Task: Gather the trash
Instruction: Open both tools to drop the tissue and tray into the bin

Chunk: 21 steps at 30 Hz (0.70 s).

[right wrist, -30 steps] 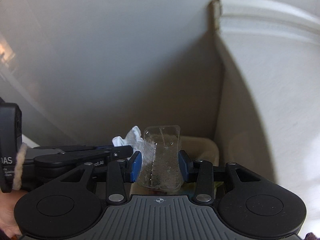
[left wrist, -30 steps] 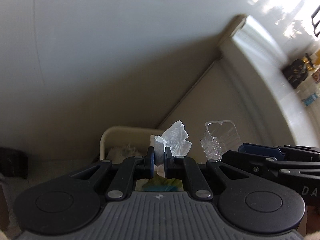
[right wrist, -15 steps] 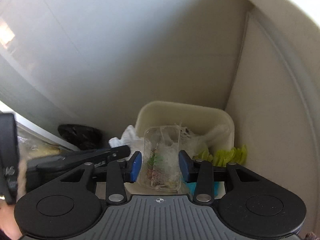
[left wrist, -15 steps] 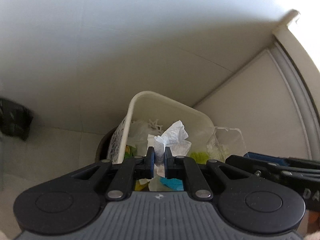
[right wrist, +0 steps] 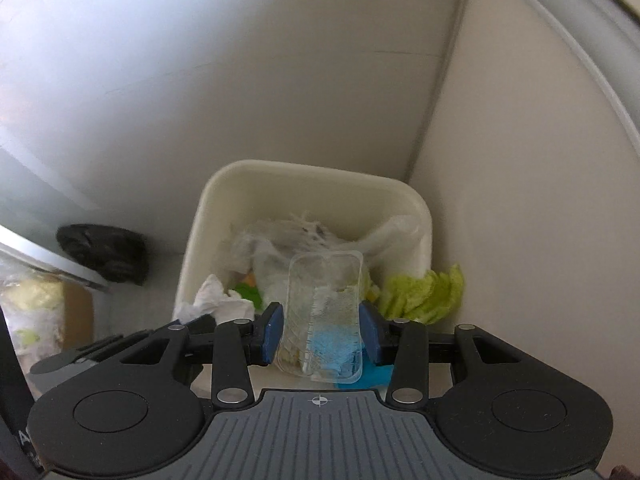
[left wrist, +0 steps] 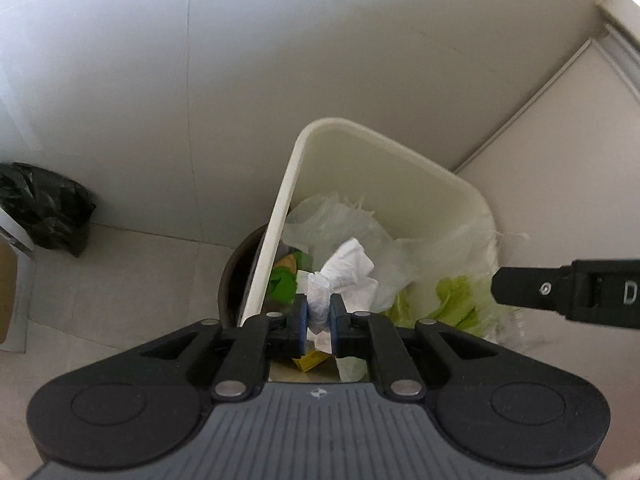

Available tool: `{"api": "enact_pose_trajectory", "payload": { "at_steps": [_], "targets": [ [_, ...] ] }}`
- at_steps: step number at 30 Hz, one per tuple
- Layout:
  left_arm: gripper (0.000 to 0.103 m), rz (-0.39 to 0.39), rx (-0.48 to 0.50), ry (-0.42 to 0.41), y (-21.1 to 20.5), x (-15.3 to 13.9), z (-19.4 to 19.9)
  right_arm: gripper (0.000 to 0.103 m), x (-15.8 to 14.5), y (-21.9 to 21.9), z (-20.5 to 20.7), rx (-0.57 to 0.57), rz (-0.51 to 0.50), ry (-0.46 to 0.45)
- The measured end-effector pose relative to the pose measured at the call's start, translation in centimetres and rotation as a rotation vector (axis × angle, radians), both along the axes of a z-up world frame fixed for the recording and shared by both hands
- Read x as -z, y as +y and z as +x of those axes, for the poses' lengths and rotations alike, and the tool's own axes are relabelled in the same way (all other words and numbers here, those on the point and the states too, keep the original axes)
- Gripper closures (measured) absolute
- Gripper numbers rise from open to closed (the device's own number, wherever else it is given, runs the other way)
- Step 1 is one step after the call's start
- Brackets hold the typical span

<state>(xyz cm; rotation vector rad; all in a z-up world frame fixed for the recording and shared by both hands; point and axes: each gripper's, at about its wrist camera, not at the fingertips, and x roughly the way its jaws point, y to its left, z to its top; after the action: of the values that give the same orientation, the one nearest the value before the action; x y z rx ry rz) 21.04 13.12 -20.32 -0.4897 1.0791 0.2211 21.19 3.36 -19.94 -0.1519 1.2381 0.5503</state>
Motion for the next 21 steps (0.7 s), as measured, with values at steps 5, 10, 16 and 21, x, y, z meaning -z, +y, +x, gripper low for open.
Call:
{"api": "enact_pose_trajectory", "payload": {
  "at_steps": [5, 10, 16, 21],
  "targets": [
    [0.092, 0.007, -0.001, 0.022, -0.7, 1.7, 0.3, 0.061, 0.5, -0.2, 0.1, 0.021, -0.004, -0.001],
    [0.069, 0.013, -0.009, 0.022, -1.2, 2.5, 0.3, 0.04, -0.2, -0.6, 0.2, 0.061, 0.033, 0.006],
    [0.045, 0.0, -0.008, 0.007, -1.3, 2.3, 0.1, 0.027, -0.5, -1.0, 0.3, 0.093, 0.049, 0.015],
    [0.032, -0.011, -0.002, -0.017, -1.3, 1.5, -0.7, 0.025, -0.7, -1.0, 0.3, 0.097, 0.055, 0.028]
  ]
}}
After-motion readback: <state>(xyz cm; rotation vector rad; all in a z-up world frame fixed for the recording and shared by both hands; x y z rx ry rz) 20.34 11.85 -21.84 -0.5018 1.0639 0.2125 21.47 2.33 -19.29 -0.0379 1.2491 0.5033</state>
